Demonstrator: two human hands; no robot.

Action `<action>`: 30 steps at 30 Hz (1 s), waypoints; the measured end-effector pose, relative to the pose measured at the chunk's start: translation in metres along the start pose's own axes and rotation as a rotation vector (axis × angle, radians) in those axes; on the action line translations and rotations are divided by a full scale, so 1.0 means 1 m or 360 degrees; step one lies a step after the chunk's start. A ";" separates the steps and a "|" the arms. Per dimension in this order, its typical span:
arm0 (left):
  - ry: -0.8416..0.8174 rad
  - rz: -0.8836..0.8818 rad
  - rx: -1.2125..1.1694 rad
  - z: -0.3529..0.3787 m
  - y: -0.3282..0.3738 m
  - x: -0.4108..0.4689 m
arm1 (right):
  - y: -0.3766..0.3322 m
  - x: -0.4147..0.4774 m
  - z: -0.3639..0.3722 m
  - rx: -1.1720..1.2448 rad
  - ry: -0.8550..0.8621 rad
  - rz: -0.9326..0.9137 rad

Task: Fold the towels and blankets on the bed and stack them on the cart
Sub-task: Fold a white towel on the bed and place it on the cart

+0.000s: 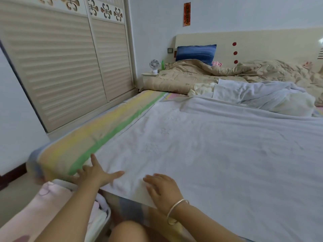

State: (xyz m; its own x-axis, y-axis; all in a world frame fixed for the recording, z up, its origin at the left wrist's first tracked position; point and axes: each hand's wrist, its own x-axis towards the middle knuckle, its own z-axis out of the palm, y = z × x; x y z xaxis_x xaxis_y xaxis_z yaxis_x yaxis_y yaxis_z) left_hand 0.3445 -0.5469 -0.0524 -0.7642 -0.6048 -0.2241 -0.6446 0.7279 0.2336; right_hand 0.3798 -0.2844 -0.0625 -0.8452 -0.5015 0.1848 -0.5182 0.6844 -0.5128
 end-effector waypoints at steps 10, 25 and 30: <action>0.0383 -0.0292 -0.0230 -0.002 0.011 0.021 | 0.004 -0.002 -0.023 0.0342 -0.0133 0.0252; 0.0416 0.0986 -0.0898 0.001 0.098 -0.082 | 0.003 0.011 -0.050 0.1403 0.0179 0.0924; -0.0258 0.1394 -0.1239 0.018 0.168 -0.167 | 0.036 -0.005 -0.114 0.2000 0.0255 0.1260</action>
State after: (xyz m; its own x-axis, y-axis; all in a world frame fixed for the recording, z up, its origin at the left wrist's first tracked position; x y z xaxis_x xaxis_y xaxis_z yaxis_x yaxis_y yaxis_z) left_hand 0.3642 -0.3175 0.0076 -0.9766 0.0915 0.1948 0.2151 0.4473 0.8681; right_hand 0.3501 -0.1969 0.0141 -0.8942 -0.1087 -0.4342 0.4474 -0.1885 -0.8742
